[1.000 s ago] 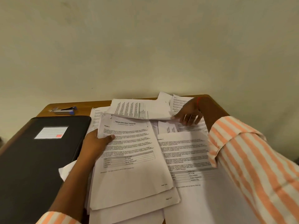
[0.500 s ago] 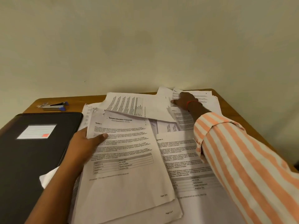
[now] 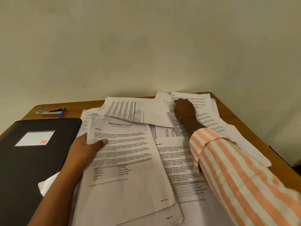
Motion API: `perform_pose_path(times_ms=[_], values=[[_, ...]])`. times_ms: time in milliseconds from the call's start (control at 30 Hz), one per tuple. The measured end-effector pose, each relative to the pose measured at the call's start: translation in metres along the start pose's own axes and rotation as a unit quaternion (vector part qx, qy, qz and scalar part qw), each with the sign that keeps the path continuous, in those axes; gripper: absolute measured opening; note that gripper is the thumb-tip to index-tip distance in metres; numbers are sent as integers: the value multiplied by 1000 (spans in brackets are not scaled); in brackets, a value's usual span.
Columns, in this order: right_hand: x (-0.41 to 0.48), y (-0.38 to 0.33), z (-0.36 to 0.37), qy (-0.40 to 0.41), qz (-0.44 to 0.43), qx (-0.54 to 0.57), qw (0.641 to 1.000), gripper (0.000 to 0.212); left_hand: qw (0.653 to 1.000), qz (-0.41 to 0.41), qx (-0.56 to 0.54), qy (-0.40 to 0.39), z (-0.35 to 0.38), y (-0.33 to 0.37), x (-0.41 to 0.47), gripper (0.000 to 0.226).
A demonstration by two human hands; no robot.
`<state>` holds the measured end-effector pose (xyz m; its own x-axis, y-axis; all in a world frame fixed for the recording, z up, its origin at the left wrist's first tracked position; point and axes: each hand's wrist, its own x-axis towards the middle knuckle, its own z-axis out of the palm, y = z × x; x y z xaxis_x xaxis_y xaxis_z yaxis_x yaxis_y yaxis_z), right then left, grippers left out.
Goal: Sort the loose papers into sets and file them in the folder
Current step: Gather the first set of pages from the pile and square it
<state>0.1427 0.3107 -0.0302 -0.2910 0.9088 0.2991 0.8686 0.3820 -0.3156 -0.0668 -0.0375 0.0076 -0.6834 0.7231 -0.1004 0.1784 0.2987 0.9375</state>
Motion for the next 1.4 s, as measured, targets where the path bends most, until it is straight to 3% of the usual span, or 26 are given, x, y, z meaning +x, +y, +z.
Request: perform_pose_path(times_ms=[467,600,733,867,1133,1400], values=[[5,5,-1,8,-4,20,1000,35,1000,-1,13,-4,1,-1,1,19],[20,23,-25,75,91,42,992,32,1000,0,12,-2,0,-2,1,19],[17,53,-26,3,241,-8,970,76,1000,0,9,2,2,0,1,17],[9,51,-20,7,162,-27,986,58,1000,4,7,1,3,3,-1,16],[-12,20,-38,4,120,-72,990,25,1000,2,13,-1,4,5,-6,19],[-21,-8,-56,54,98,-37,993,24,1000,3,-5,-2,6,7,-9,23]])
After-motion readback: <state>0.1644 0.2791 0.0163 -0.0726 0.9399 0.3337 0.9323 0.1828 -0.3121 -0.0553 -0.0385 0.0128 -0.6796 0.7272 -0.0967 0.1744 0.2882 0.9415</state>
